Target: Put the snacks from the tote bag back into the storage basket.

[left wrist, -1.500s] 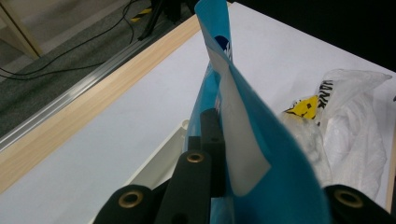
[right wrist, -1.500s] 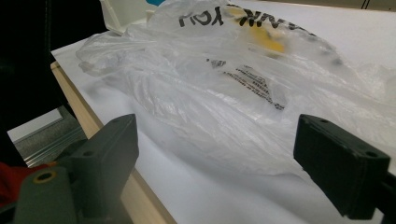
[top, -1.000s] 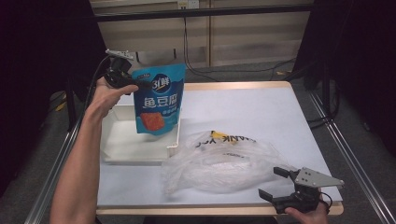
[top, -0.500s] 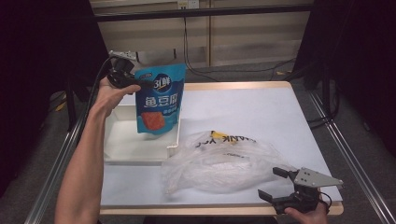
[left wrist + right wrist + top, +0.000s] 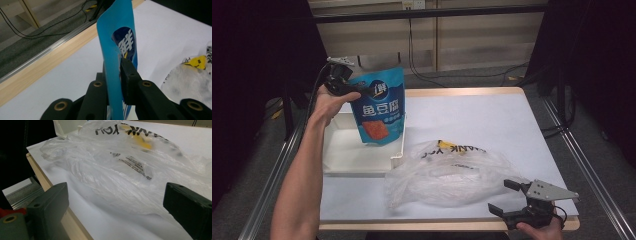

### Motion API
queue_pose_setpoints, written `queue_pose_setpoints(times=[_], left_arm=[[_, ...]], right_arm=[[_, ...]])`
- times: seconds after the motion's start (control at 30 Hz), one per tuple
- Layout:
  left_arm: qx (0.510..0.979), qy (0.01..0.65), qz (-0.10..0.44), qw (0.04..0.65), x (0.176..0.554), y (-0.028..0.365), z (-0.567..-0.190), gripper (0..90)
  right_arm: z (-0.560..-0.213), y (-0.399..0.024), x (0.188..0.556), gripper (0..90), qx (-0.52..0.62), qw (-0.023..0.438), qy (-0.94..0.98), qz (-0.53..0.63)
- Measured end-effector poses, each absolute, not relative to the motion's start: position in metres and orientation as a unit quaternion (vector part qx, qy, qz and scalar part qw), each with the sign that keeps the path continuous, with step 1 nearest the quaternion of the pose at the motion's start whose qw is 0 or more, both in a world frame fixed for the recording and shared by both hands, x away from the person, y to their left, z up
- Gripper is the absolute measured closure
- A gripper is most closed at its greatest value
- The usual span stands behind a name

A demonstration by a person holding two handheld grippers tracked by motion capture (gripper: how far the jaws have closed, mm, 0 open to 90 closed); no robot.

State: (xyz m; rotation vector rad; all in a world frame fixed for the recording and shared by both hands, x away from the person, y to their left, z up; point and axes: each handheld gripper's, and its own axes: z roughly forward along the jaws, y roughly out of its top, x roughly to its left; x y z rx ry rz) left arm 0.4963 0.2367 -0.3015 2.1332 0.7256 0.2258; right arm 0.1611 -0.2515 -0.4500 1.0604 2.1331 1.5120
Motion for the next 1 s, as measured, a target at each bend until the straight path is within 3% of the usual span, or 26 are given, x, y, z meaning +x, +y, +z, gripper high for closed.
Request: queue_pose_setpoints(times=[0.13,0.2,0.37,0.53,0.63,1.0], left_arm=[[0.854,0.292,0.106,0.418,0.498,0.235,-0.3,77.7],[0.85,0.302,0.111,0.417,0.498,0.236,-0.3,70.5],[0.841,0.342,0.105,0.405,0.5,0.24,-0.307,45.1],[0.829,0.359,0.091,0.419,0.5,0.244,-0.311,29.7],[0.821,0.381,0.099,0.414,0.497,0.244,-0.311,13.3],[0.802,0.399,0.098,0.433,0.492,0.257,-0.324,4.5]], right_arm=[[-0.45,-0.251,0.161,6.3,0.37,0.158,0.747,0.529],[-0.45,-0.251,0.161,6.3,0.371,0.158,0.747,0.529],[-0.45,-0.252,0.161,6.3,0.371,0.158,0.745,0.532],[-0.451,-0.253,0.163,6.3,0.374,0.155,0.744,0.531],[-0.451,-0.253,0.163,6.3,0.374,0.153,0.745,0.53],[-0.452,-0.252,0.165,6.3,0.373,0.15,0.746,0.531]])
